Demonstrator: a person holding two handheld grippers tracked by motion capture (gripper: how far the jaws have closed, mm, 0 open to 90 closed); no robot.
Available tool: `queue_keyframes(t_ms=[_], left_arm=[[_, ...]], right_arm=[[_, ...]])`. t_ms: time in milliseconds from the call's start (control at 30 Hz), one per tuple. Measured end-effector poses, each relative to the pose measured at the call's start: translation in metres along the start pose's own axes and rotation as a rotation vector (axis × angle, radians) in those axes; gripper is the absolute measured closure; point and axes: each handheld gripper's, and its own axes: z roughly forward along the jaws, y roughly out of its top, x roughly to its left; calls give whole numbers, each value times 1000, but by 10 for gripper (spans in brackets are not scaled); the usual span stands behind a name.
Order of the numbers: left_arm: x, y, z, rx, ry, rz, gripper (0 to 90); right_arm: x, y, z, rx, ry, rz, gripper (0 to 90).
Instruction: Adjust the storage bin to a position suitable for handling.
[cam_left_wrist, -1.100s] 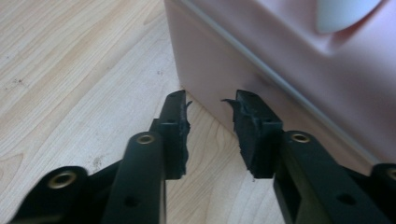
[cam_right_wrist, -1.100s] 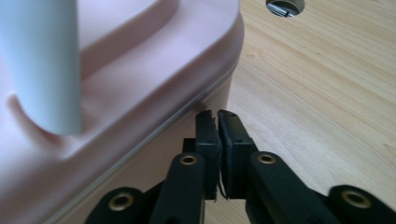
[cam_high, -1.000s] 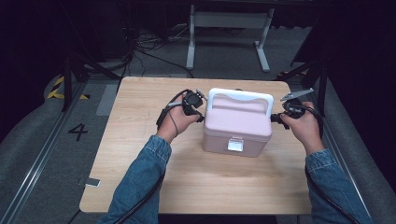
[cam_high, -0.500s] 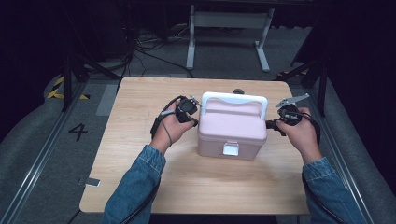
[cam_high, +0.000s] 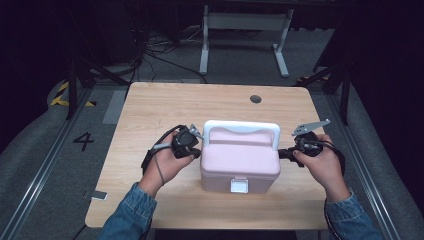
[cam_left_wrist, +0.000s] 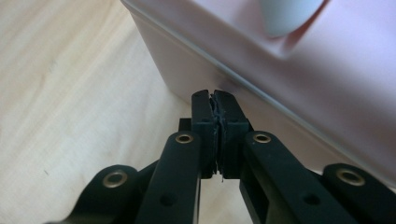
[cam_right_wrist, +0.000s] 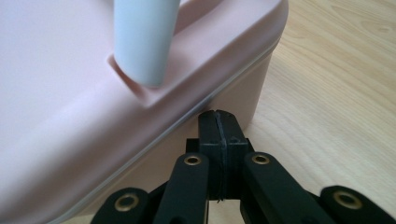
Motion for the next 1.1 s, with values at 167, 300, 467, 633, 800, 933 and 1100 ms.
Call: queue_keyframes(t_ms=[167, 300, 467, 633, 800, 933, 1100], left_arm=[[-5, -9, -3, -21, 9, -5, 818], [-1, -12, -4, -35, 4, -25, 733], [3, -14, -11, -63, 32, -43, 593], [3, -16, -25, -53, 70, -48, 518], [5, -16, -42, -65, 53, -42, 460], [11, -11, -60, -75, 0, -12, 382], [13, 4, -68, -120, -14, 20, 319]], right_arm=[[7, -2, 1, -10, -3, -4, 900], [8, -3, 1, -15, -13, 10, 891], [7, -4, -5, -9, -28, 7, 721], [5, -8, -17, -19, -40, -1, 631], [1, -13, -31, -36, -58, 11, 606], [1, -16, -36, -43, -61, 26, 601], [1, -22, -45, -60, -77, 50, 589]])
